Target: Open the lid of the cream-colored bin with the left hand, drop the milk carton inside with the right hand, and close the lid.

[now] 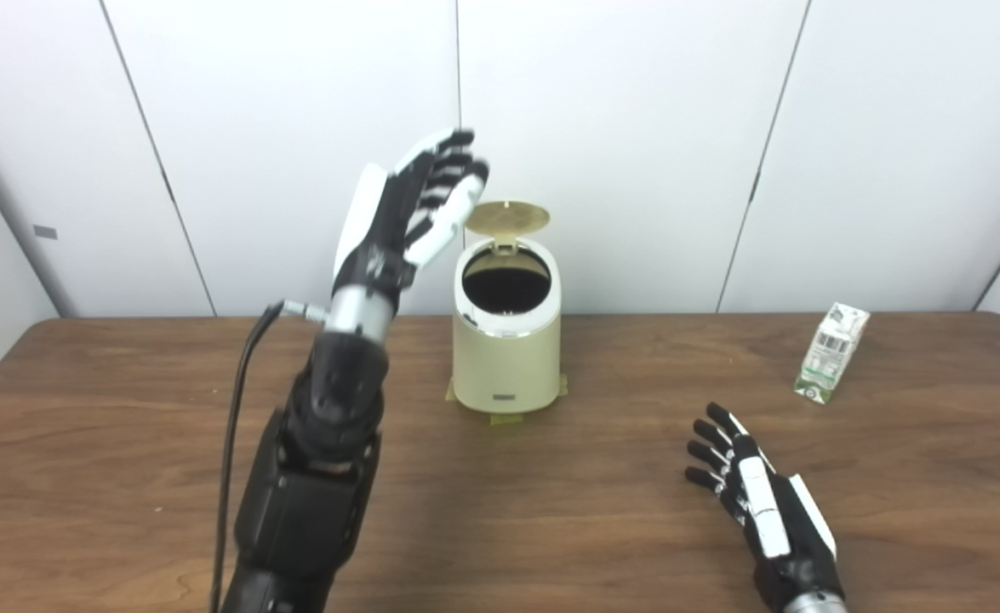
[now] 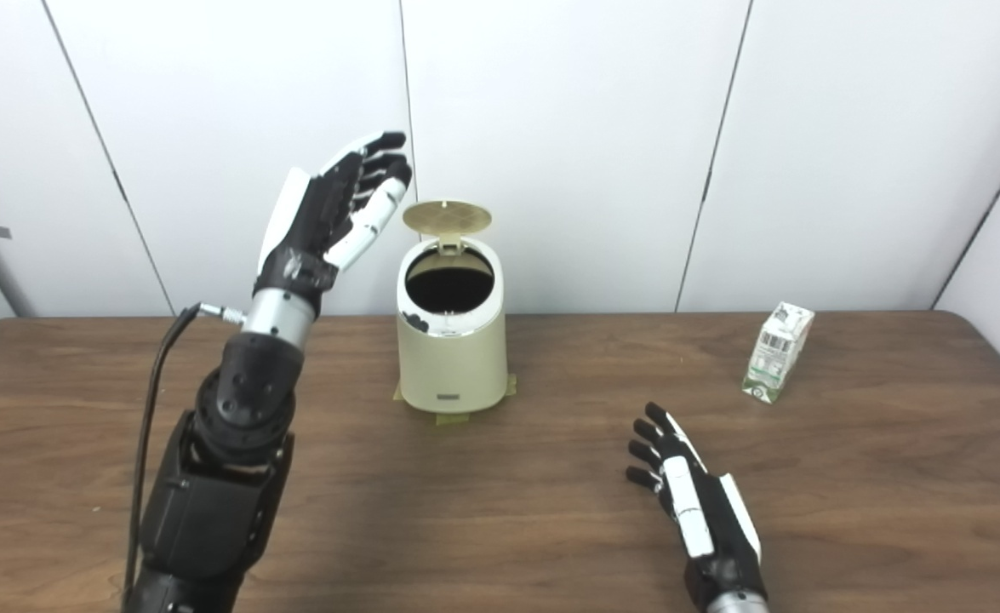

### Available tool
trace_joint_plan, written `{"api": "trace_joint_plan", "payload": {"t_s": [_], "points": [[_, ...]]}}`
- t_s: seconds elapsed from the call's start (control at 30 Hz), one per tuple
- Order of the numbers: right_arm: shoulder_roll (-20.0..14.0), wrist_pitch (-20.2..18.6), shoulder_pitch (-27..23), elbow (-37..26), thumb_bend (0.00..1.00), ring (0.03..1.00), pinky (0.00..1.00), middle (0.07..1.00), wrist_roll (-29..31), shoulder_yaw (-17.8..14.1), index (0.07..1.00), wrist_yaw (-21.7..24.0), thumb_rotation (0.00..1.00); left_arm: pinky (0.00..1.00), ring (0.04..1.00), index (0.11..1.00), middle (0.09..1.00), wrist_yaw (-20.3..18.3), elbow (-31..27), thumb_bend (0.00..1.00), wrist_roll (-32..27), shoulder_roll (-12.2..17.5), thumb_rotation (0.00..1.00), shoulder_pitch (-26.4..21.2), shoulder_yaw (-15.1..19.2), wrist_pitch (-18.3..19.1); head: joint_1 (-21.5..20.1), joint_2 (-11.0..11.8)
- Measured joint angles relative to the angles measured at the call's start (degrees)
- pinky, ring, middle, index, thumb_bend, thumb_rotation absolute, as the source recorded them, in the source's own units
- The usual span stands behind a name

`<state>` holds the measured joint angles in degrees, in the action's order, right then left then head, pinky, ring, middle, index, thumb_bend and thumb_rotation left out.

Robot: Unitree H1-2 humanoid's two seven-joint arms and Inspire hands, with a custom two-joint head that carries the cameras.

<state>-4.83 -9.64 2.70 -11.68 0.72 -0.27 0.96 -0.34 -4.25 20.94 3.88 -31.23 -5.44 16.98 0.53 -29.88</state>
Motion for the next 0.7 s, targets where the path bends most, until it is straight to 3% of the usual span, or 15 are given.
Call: {"api": "trace_joint_plan", "payload": {"t_s": [0.07, 0.17, 0.27, 0.33, 0.43, 0.57, 0.7], "points": [[-0.2, 0.0, 0.0, 0.0, 0.61, 0.866, 0.78, 0.899, 0.0, -0.1, 0.907, 0.0, 1.00, 0.76, 0.808, 0.856, 0.825, 0.0, -0.6, 0.37, -0.5, 0.2, 0.67, 3.0, 0.2, -0.3, 0.2, 0.2], [-0.4, 0.0, 0.0, 0.0, 0.57, 0.858, 0.77, 0.893, 0.0, -0.2, 0.897, 0.1, 0.97, 0.76, 0.819, 0.863, 0.837, 0.0, -3.1, 0.35, -1.4, 0.3, 0.71, 7.4, 0.6, -0.4, 0.9, 0.3], [-0.2, 0.4, 0.0, 0.2, 0.54, 0.845, 0.73, 0.881, -0.1, -0.8, 0.885, -0.5, 0.81, 0.76, 0.822, 0.865, 0.843, -0.2, -6.3, 0.33, -2.3, 0.3, 0.72, 11.4, 0.7, -0.4, 1.1, 0.3], [0.2, 0.9, -0.1, 0.6, 0.56, 0.835, 0.71, 0.871, -0.2, -1.3, 0.882, -1.1, 0.60, 0.76, 0.827, 0.869, 0.845, -0.2, -7.7, 0.32, -2.8, 0.2, 0.74, 13.5, 0.9, -0.1, 1.1, 0.3], [1.1, 1.8, -0.5, 0.7, 0.58, 0.836, 0.71, 0.873, -0.2, -2.1, 0.879, -2.1, 0.45, 0.77, 0.849, 0.882, 0.860, -0.2, -9.9, 0.31, -2.9, 0.2, 0.82, 16.9, 1.2, 0.5, 0.8, 0.1], [1.6, 2.3, -1.7, 0.7, 0.60, 0.837, 0.72, 0.877, -0.1, -2.9, 0.878, -3.0, 0.41, 0.84, 0.884, 0.905, 0.883, -0.3, -11.6, 0.34, -3.0, 0.2, 0.90, 20.7, 1.6, 1.8, 0.0, -0.2], [1.1, 2.4, -1.8, 0.4, 0.63, 0.867, 0.77, 0.902, 0.6, -4.2, 0.897, -2.9, 0.37, 0.84, 0.886, 0.916, 0.888, -0.3, -13.8, 0.35, -3.7, 0.2, 0.91, 23.7, 2.5, 2.4, -0.6, -0.4]]}}
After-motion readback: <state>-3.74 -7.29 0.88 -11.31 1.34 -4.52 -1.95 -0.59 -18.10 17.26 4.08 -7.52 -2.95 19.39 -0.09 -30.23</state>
